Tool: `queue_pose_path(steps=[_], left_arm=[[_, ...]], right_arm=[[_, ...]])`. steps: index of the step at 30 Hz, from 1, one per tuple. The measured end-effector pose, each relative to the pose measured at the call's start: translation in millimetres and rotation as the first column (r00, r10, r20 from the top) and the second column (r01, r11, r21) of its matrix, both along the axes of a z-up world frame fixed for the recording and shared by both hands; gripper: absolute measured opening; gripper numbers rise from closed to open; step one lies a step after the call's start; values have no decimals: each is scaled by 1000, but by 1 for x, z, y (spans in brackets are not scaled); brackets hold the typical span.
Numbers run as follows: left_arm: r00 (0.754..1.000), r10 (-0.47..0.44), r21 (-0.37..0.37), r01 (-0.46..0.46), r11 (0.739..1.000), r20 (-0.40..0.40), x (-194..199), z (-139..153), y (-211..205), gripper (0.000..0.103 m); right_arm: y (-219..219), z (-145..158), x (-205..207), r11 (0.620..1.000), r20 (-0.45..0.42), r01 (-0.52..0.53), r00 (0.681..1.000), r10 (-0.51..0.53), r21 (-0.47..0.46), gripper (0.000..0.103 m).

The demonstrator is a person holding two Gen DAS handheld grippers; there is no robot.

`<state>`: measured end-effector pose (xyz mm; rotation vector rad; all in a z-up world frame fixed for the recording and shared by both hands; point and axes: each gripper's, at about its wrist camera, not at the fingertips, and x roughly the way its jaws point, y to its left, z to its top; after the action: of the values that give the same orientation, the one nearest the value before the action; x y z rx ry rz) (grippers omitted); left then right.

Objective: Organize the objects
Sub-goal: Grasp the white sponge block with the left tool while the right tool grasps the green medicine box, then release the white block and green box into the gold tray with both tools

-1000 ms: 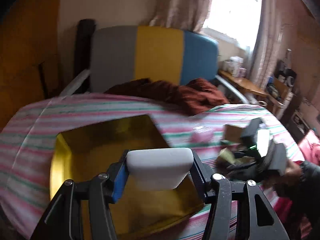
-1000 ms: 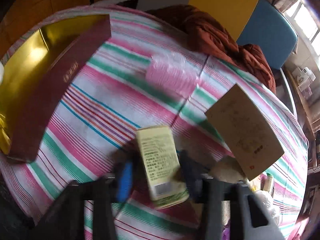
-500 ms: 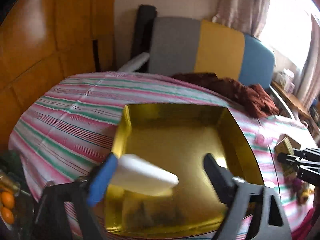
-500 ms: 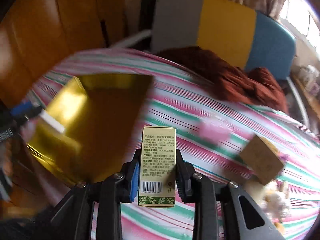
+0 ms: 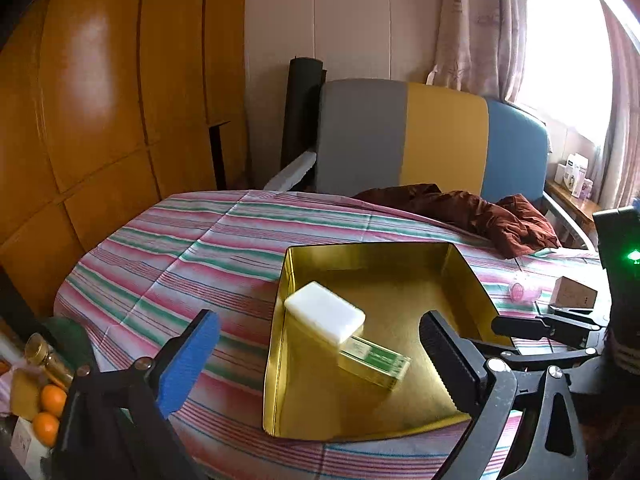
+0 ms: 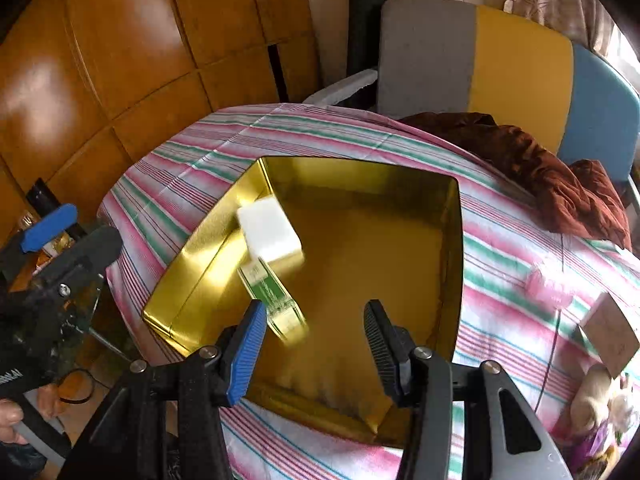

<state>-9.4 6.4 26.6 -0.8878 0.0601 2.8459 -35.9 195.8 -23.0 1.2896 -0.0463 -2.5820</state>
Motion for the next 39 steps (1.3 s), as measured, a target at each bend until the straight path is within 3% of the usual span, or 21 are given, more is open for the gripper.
queue_pose_path(steps=[15, 34, 39], left_arm=[[999, -42, -31, 43, 999, 18, 20, -5, 23, 101], [987, -154, -72, 157, 985, 41, 29, -12, 62, 101], [974, -215, -61, 219, 974, 64, 29, -16, 75, 101]], right_arm=[[10, 15, 41, 986, -124, 146, 983, -135, 81, 53], [69, 3, 55, 958, -95, 283, 956, -278, 47, 53], [99, -7, 59, 940, -64, 337, 941, -334, 60, 59]])
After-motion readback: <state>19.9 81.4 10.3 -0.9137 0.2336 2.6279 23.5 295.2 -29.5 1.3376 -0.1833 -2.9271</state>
